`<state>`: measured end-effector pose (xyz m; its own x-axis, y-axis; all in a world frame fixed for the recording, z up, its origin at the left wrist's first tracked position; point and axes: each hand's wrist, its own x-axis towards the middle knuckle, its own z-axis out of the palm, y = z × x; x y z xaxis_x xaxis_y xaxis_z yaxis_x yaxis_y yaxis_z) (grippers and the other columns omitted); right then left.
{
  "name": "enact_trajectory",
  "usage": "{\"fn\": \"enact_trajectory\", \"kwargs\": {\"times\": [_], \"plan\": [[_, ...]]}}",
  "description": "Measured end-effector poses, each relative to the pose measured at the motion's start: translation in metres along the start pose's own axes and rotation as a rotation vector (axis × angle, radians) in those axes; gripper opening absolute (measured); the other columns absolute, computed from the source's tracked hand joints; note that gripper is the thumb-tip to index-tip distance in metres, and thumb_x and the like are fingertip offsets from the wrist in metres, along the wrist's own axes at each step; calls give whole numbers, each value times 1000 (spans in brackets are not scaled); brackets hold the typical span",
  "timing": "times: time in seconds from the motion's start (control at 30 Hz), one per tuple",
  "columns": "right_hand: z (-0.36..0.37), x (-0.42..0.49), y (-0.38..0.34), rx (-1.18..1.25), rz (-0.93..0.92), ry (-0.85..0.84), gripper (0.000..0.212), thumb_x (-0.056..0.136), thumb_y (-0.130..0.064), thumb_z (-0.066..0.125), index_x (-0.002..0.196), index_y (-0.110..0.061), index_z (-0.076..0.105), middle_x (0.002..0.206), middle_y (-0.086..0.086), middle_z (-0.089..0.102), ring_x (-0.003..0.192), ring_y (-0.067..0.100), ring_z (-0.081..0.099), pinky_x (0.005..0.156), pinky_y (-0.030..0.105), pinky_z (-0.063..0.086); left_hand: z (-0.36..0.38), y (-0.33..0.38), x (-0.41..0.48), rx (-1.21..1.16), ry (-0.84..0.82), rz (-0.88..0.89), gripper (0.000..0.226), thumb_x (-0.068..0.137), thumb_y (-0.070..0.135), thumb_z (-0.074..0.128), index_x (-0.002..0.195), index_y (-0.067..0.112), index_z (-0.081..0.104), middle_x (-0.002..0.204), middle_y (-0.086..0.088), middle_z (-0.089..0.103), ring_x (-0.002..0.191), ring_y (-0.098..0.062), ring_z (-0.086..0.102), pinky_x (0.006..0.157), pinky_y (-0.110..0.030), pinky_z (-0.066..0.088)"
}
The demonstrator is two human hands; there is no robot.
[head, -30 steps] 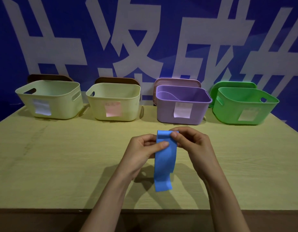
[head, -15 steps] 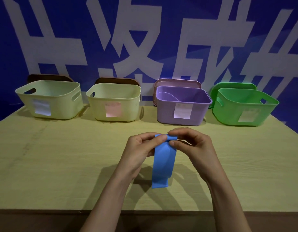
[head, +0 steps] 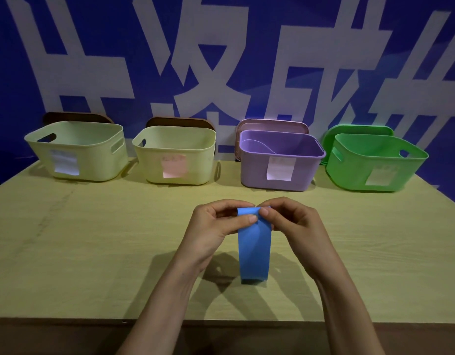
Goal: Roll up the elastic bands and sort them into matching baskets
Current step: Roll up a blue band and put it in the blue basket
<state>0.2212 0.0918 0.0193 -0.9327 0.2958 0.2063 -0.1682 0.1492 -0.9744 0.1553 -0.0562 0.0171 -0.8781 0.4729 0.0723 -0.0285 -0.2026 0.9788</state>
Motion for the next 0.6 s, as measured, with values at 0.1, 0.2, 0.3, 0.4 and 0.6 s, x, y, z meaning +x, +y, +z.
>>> {"fn": "enact_trajectory", "kwargs": {"times": [0.1,0.2,0.3,0.4,0.6], "plan": [[0,2,1,29,4,30,6,84,-16,66,86,-15,72,85,2,72,80,10,65,70,21,52,1,-2,0,-38,-5,-26,25,74,2,74,96,13,73,96,-7,74,92,-17,69,75,-23,54],[0,3,2,85,0,68,6,83,-13,66,83,-14,72,80,0,71,75,8,62,68,20,50,2,-4,0,2,-38,-62,36,75,7,74,109,17,68,99,-6,73,92,-16,70,75,-24,55],[-2,4,2,140,-9,96,6,83,-9,67,83,-13,71,79,-2,71,74,6,61,65,18,48,2,-5,-1,48,-37,-115,22,78,7,72,99,9,69,92,-8,74,84,-15,70,68,-22,54],[-3,3,2,146,-20,88,11,80,-6,69,86,-15,72,81,-1,72,78,8,64,69,18,50,2,-6,-2,31,-12,-130,14,78,5,72,91,6,70,86,-10,74,80,-16,71,65,-22,54],[-6,0,-1,131,-55,56,27,72,7,72,83,-18,75,86,-1,74,85,11,68,72,19,52,3,-2,-2,29,-10,-101,23,75,2,73,98,5,70,91,-11,75,83,-17,72,68,-22,56]]}}
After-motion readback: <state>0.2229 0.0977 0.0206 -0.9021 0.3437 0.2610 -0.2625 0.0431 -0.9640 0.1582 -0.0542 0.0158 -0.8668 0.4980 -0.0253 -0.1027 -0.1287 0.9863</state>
